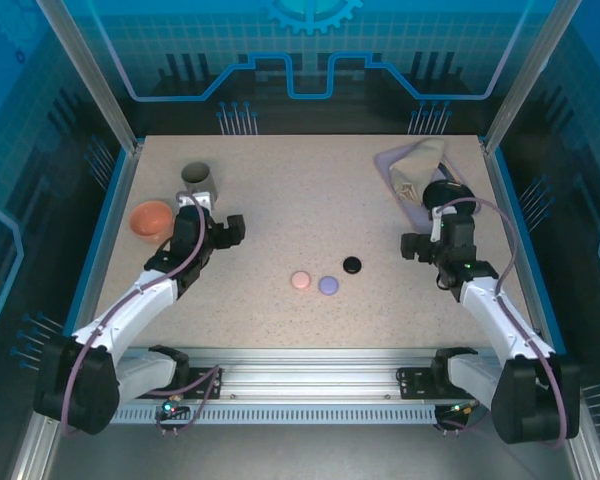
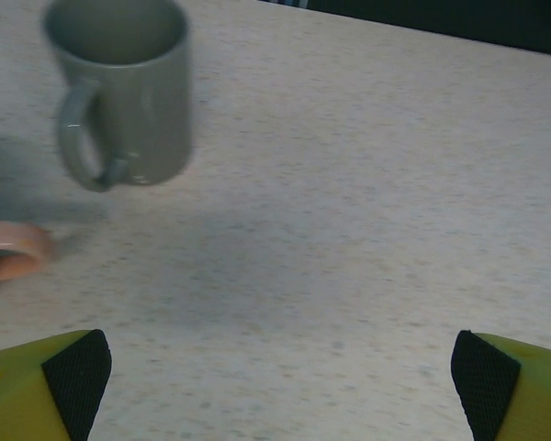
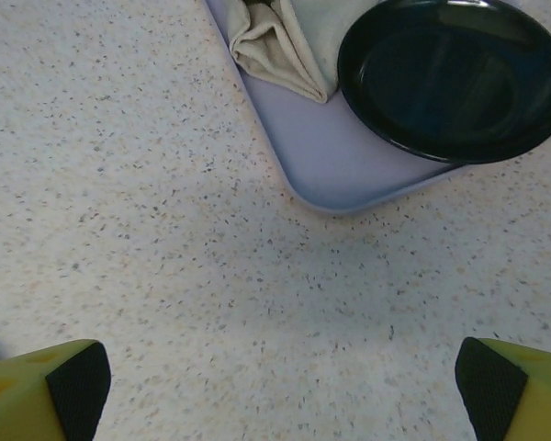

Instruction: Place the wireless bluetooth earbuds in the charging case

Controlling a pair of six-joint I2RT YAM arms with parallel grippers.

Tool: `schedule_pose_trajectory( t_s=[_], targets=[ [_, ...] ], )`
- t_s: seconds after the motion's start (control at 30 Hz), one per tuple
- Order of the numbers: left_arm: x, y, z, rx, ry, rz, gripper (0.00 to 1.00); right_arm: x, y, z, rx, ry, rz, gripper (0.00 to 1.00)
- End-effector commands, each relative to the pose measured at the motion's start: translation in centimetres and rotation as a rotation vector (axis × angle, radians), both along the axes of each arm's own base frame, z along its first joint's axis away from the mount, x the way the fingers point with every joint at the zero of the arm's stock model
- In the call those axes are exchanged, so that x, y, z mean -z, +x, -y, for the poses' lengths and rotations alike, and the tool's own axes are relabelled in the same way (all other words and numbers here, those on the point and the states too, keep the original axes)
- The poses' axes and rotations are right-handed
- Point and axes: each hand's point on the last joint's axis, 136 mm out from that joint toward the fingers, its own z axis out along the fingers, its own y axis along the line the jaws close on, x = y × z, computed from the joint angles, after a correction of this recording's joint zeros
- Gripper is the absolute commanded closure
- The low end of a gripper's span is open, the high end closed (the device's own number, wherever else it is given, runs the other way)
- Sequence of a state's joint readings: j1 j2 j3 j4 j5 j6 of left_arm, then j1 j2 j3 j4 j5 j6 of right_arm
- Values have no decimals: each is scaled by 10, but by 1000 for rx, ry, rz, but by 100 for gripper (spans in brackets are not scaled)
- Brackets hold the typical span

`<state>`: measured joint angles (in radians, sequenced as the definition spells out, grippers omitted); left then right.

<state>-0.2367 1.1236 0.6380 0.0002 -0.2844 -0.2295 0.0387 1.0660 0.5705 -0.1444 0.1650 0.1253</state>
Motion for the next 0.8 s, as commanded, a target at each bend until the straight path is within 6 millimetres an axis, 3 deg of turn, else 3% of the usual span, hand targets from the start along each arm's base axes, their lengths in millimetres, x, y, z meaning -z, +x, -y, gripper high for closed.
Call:
schedule_pose_trajectory(
  t_s=[0.0,0.27,0.47,0.57,0.77],
  targets=[
    [-6,6,-32,-76,124,82,1,-26,33,10,4,-41,240,0],
    [19,10,-40,-31,173,164,1,-1,54,-3,-77,-24,313,0],
    [37,14,-49,-6,158,225,1,4,68,-15,-139,14,362,0],
    [38,19,-46,40,110,245,1,19,72,-22,-168,8,364,0],
    [65,32,-28,167,74,226,1,24,75,-27,-187,-7,327,0]
  ],
)
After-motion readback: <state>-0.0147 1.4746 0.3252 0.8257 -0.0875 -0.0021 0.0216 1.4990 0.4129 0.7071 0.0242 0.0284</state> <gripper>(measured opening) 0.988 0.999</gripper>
